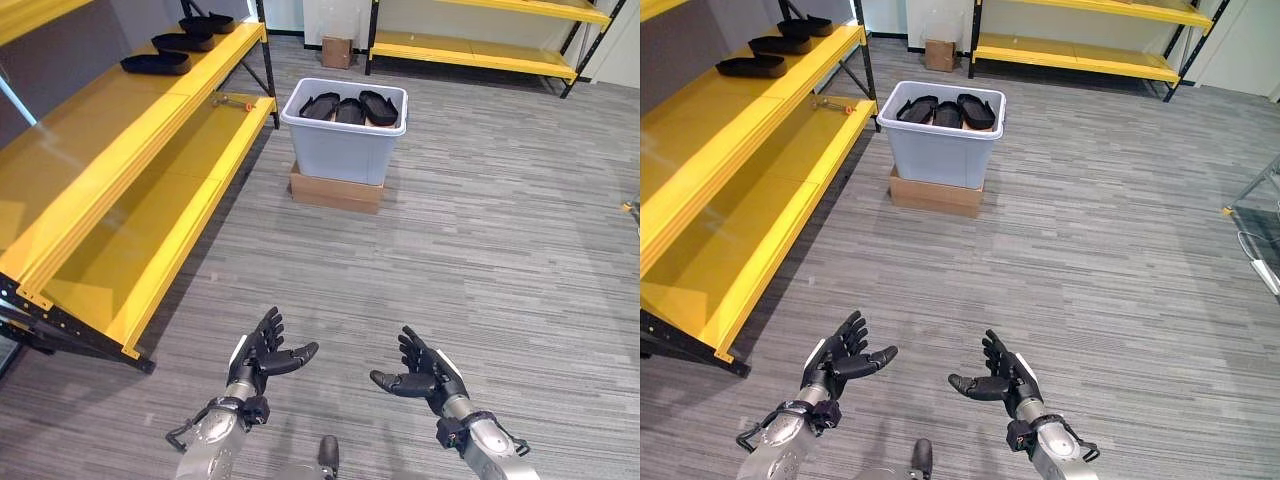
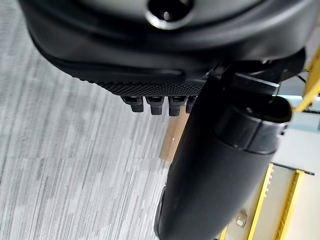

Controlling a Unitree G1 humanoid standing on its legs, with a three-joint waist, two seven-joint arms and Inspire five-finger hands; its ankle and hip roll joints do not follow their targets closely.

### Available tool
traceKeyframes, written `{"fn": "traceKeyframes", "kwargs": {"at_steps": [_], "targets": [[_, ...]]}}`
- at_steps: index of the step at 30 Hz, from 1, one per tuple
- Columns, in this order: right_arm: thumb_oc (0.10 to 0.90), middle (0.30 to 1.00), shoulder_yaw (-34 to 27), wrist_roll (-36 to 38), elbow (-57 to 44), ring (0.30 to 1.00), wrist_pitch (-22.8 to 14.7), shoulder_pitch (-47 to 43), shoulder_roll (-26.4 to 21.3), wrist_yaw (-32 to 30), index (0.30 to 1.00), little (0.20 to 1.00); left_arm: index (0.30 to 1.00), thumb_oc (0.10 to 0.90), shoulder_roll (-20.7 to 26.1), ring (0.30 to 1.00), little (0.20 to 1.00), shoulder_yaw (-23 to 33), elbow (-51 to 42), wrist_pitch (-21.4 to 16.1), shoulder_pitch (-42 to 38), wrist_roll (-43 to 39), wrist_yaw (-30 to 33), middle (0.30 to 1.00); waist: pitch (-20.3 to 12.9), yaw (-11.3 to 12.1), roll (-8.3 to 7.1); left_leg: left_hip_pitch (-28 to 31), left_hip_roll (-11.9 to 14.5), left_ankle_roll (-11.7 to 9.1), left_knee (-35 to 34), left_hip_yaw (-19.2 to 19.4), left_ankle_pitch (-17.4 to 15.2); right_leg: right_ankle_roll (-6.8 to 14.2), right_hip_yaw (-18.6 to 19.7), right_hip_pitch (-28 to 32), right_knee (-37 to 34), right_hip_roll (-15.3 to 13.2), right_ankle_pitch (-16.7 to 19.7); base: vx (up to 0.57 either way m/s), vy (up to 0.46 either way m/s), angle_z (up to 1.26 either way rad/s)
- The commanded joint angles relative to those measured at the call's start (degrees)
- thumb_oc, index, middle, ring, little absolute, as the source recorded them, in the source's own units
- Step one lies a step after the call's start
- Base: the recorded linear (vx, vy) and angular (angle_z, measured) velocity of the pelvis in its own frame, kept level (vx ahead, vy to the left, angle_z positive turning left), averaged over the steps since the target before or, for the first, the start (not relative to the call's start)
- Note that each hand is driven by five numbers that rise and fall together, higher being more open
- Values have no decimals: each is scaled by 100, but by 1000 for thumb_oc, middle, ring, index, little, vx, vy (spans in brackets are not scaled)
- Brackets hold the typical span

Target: Move parts from the plastic box to the shelf.

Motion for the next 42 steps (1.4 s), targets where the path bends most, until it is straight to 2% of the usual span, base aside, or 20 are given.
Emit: {"fn": "traceKeyframes", "kwargs": {"at_steps": [1, 4, 8, 11, 15, 16, 17, 19, 21, 23, 24, 25, 26, 28, 31, 32, 35, 37, 39, 42], "targets": [[900, 1000, -78, 92, -434, 1000, -387, -99, -44, 146, 1000, 1000, 1000, 900, 236, 1000, 1000, -78, -656, -434, -66, 185, -135, 1000, -158, -240, 151, 365, 467, -582, 113, -310, -386, 126, -107, -275, -1258, 295, 1238, 374, 67, 35], [900, 1000, -108, 196, -451, 1000, -406, -71, -107, 138, 1000, 1000, 1000, 900, 206, 1000, 1000, -75, -616, -449, -31, 136, -201, 1000, -123, -356, 94, 724, 336, -662, 43, -380, -637, 94, -425, -437, -2746, 142, 1052, 347, 2, 56], [900, 1000, -170, 171, -472, 1000, -391, -46, -187, 141, 1000, 1000, 1000, 900, 135, 1000, 1000, -11, -537, -452, 30, 188, -228, 1000, -108, -469, 51, 1178, 268, -840, 32, -461, -950, 286, -848, -353, -4346, -53, 1466, 360, -63, 16], [900, 1000, -198, 111, -440, 1000, -380, -88, -215, 119, 1000, 1000, 1000, 900, 107, 1000, 1000, 19, -434, -453, -5, 266, -218, 1000, -176, -541, 35, 1477, 330, -983, 75, -548, -1101, 377, -996, -345, -4776, -227, 1765, 350, -120, 27], [900, 1000, -160, 140, -406, 1000, -368, -108, -217, 109, 1000, 1000, 1000, 900, -12, 1000, 1000, -24, -406, -461, -6, 278, -244, 1000, -398, -554, 49, 1838, 572, -1137, 86, -563, -1217, 313, -1082, -67, -4867, -146, 1855, 390, -194, 45], [900, 1000, -127, 184, -421, 1000, -390, -161, -258, 115, 1000, 1000, 1000, 900, -41, 1000, 1000, -27, -434, -473, -26, 254, -211, 1000, -505, -577, 111, 1882, 766, -1250, 187, -596, -1059, 201, -1099, -46, -4669, 43, 1728, 295, -194, 28], [900, 1000, -127, 184, -421, 1000, -390, -161, -260, 115, 1000, 1000, 1000, 900, -43, 1000, 1000, -27, -434, -473, -26, 254, -211, 1000, -506, -579, 117, 1882, 773, -1253, 186, -597, -1063, 199, -1103, -50, -4661, 48, 1720, 304, -228, 9], [900, 1000, -88, 199, -417, 1000, -398, -226, -289, 138, 1000, 1000, 1000, 900, -59, 1000, 1000, -1, -481, -480, -44, 185, -199, 1000, -554, -549, 201, 1892, 978, -1440, 411, -600, -723, 83, -1203, 20, -4569, 207, 1524, 235, -189, -3], [900, 1000, -25, 243, -383, 1000, -410, -283, -335, 134, 1000, 1000, 1000, 900, -74, 1000, 1000, 13, -473, -496, -42, 126, -158, 1000, -542, -506, 203, 1525, 1112, -1608, 1182, -605, -77, -60, -1133, 205, -4624, 358, 1370, 218, -223, -13], [900, 1000, -8, 273, -415, 1000, -439, -308, -400, 125, 1000, 1000, 1000, 900, -73, 1000, 1000, 18, -497, -493, -61, 33, -128, 1000, -450, -419, 96, 929, 1093, -1784, 2393, -630, 613, -221, -1027, 499, -4766, 431, 1239, 151, -205, -10], [900, 1000, -8, 273, -415, 1000, -439, -308, -400, 125, 1000, 1000, 1000, 900, -73, 1000, 1000, 18, -497, -493, -61, 33, -128, 1000, -451, -420, 98, 923, 1094, -1784, 2399, -632, 610, -221, -1029, 498, -4766, 432, 1239, 175, -247, -20], [900, 1000, -17, 268, -454, 1000, -447, -361, -515, 71, 1000, 1000, 1000, 900, -71, 1000, 1000, 14, -541, -478, -93, -71, -93, 1000, -269, -290, -35, 489, 1022, -1745, 3254, -581, 795, -358, -956, 754, -4828, 415, 1140, 163, -221, -17], [900, 1000, -7, 258, -460, 1000, -456, -388, -542, 28, 1000, 1000, 1000, 900, -73, 1000, 1000, 9, -540, -467, -97, -82, -77, 1000, -205, -258, -87, 366, 1096, -1628, 3503, -407, 720, -402, -922, 856, -4841, 424, 1097, 161, -218, -21], [900, 1000, -41, 247, -448, 1000, -448, -379, -571, -16, 1000, 1000, 1000, 900, -93, 1000, 1000, 32, -580, -444, -21, -88, -101, 1000, -149, -166, -109, 106, 1210, -1523, 3511, -159, 585, -448, -854, 1037, -4859, 460, 983, 184, -138, -41], [900, 1000, -75, 252, -401, 1000, -458, -350, -546, -72, 1000, 1000, 1000, 900, -102, 1000, 1000, 43, -544, -412, 93, -72, -93, 1000, -119, -6, -173, -447, 1349, -1388, 2805, -80, 268, -411, -750, 1309, -4961, 472, 869, 228, -65, -30], [900, 1000, -87, 241, -393, 1000, -488, -318, -535, -80, 1000, 1000, 1000, 900, -95, 1000, 1000, 59, -513, -420, 129, -37, -73, 1000, -113, 33, -154, -477, 1527, -1402, 2103, -117, 288, -367, -707, 1389, -5002, 508, 787, 214, 14, -24], [900, 1000, -123, 210, -382, 1000, -512, -219, -573, -61, 1000, 1000, 1000, 900, -102, 1000, 1000, 49, -452, -449, 177, -26, -55, 1000, -163, 74, -110, -370, 1943, -1534, 306, -2, 652, -287, -688, 1576, -5023, 505, 590, 243, 83, -19], [900, 1000, -118, 180, -359, 1000, -515, -193, -577, -55, 1000, 1000, 1000, 900, -102, 1000, 1000, 29, -408, -455, 186, -26, -49, 1000, -155, 143, -4, -324, 2033, -1681, -512, -164, 1064, -276, -586, 1755, -5027, 588, 467, 251, 96, -20], [900, 1000, -132, 134, -311, 1000, -501, -161, -572, -42, 1000, 1000, 1000, 900, -121, 1000, 1000, 27, -371, -455, 196, -5, -57, 1000, -177, 179, 80, -412, 1989, -1812, -963, -273, 1193, -266, -504, 1911, -5027, 639, 341, 233, 91, -38], [900, 1000, -147, 118, -331, 1000, -453, -62, -546, 26, 1000, 1000, 1000, 900, -127, 1000, 1000, 59, -344, -459, 226, 14, -92, 1000, -240, 178, 149, -348, 1970, -1874, -1021, -180, 1224, -222, -404, 2098, -5029, 623, 242, 203, 131, -36]]}}
